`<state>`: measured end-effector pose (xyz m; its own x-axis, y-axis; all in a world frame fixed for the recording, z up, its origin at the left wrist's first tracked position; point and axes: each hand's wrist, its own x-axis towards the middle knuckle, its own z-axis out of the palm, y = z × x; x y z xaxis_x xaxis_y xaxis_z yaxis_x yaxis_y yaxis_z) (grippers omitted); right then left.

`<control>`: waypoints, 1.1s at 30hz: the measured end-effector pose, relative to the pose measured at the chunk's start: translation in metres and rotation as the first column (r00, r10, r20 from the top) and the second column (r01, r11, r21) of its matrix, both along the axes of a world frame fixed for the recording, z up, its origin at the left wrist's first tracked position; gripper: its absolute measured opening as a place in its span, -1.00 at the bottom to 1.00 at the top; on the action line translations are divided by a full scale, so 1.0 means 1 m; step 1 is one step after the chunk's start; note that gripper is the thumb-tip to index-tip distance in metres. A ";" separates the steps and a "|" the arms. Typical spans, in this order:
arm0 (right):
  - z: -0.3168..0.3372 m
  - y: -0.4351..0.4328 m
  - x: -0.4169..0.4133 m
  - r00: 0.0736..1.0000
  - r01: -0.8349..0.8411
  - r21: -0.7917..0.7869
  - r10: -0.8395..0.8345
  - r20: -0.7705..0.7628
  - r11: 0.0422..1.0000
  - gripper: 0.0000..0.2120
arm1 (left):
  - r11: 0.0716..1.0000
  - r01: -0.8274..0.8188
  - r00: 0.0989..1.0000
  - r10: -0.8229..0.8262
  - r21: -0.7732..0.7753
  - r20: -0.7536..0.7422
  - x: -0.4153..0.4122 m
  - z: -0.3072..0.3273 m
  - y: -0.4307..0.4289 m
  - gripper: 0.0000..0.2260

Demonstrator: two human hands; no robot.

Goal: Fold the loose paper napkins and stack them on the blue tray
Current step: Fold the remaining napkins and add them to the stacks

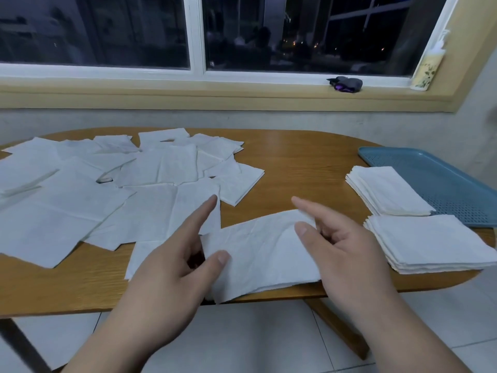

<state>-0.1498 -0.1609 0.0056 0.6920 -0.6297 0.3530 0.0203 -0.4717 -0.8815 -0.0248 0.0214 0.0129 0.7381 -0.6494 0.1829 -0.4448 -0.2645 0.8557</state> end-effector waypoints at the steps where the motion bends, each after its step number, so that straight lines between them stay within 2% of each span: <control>1: -0.001 0.000 0.002 1.000 0.002 0.023 -0.002 -0.012 1.000 -0.74 | 1.000 -0.005 1.000 0.005 0.017 0.009 0.001 0.001 0.000 -0.42; 3: -0.002 -0.001 0.005 1.000 0.013 0.064 -0.012 -0.016 0.998 -0.80 | 0.999 -0.029 0.999 0.028 0.023 0.033 0.003 0.001 0.001 -0.48; 7: -0.003 0.000 0.006 0.998 0.046 0.049 -0.045 -0.037 0.998 -0.87 | 0.999 -0.015 0.992 0.011 0.036 0.122 0.009 -0.007 0.001 -0.68; 11: -0.008 0.000 0.005 0.994 0.063 0.057 -0.057 -0.090 0.996 -0.83 | 0.996 -0.010 0.983 -0.006 0.086 0.184 0.018 -0.019 -0.002 -0.79; 17: -0.015 -0.003 0.006 0.975 0.108 -0.008 -0.108 -0.196 0.994 -0.74 | 0.986 -0.052 0.946 -0.001 0.156 0.324 0.024 -0.028 -0.002 -0.78; 24: -0.019 -0.004 0.013 0.936 0.102 -0.230 -0.172 -0.308 0.968 -0.69 | 0.984 -0.079 0.919 0.009 0.161 0.395 0.021 -0.030 -0.002 -0.82; 27: -0.021 -0.004 0.016 0.917 0.105 -0.334 -0.222 -0.333 0.937 -0.67 | 0.973 -0.086 0.894 -0.020 0.214 0.448 0.020 -0.029 -0.003 -0.88; 33: -0.028 -0.004 0.018 0.884 0.081 -0.487 -0.289 -0.368 0.870 -0.66 | 0.945 -0.143 0.870 -0.021 0.293 0.493 0.020 -0.032 -0.005 -0.80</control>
